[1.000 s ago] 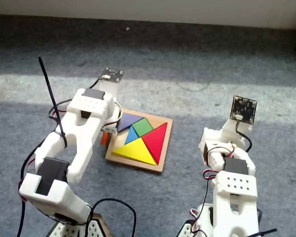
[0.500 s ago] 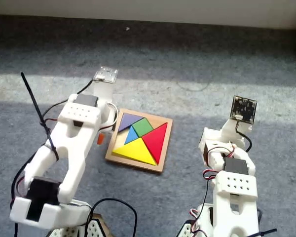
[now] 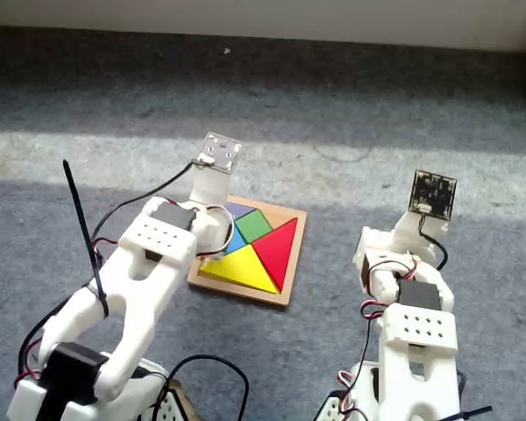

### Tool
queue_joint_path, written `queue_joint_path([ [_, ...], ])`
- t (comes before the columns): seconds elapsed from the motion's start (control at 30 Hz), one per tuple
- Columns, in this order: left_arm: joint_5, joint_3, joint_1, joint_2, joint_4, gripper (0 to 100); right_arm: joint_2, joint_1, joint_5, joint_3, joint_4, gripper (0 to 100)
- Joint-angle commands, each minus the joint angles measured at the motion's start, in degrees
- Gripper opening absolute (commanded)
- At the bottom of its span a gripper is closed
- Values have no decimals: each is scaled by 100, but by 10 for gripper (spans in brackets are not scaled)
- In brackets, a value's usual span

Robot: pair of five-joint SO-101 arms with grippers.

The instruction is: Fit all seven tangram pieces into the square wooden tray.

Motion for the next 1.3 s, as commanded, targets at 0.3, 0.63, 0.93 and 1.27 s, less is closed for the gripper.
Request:
queue_joint_path([
  [0.3, 167, -75, 382, 233, -246, 172, -127, -57, 62, -31, -154, 39],
  [0.63, 308, -75, 119, 224, -237, 192, -119, -57, 62, -31, -154, 39],
  [0.93, 281, -198, 136, 277, -229, 194, -119, -57, 62, -31, -154, 39],
  [1.27, 53, -312, 330, 602, -246, 193, -110, -57, 62, -31, -154, 39],
])
